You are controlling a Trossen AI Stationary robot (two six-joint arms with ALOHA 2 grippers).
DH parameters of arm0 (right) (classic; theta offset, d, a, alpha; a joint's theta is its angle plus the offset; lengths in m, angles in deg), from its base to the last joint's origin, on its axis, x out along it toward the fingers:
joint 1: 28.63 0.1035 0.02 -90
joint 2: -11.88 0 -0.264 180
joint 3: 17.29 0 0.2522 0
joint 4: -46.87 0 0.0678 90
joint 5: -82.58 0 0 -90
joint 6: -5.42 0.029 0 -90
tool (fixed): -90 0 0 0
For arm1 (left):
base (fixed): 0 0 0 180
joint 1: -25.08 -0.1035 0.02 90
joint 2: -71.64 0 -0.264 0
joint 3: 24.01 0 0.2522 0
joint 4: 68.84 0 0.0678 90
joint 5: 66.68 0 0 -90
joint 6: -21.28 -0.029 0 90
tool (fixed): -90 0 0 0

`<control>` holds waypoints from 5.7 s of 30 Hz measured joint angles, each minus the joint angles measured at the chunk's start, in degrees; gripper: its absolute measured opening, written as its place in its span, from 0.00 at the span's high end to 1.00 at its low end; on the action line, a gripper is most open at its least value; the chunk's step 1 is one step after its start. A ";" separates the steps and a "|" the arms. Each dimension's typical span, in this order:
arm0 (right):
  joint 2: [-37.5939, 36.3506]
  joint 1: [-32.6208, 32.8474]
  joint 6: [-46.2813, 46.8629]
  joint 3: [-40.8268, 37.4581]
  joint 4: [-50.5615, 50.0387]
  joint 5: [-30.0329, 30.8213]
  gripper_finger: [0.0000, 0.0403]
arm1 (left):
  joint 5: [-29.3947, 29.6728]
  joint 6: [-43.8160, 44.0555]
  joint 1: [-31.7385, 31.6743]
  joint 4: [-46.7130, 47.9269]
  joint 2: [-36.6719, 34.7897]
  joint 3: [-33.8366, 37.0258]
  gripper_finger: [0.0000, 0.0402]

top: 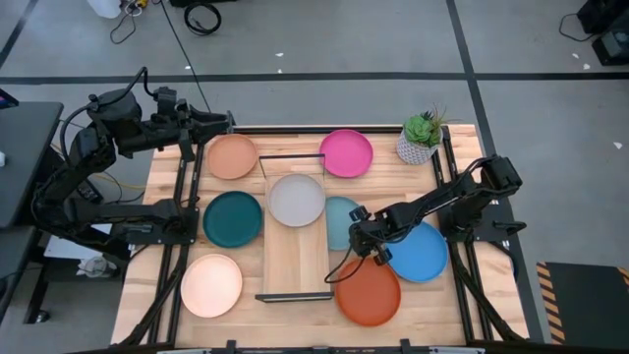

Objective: Place and stack plates onto a shelf
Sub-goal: Stack the light blue plate on top of the gray plate on the shelf, then put the pink plate on the shelf

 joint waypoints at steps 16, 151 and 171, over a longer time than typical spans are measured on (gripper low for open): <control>-0.42 -1.03 6.67 8.00 -13.71 -0.76 0.96 | 0.00 -0.04 0.00 0.00 0.00 0.00 0.61; -5.11 -32.26 3.03 7.49 -8.04 4.60 0.77 | 7.35 2.97 -0.02 5.00 0.12 0.02 0.61; -2.80 -39.16 -3.75 0.40 9.81 -3.92 0.57 | 7.65 4.06 -0.04 4.70 0.37 0.02 0.61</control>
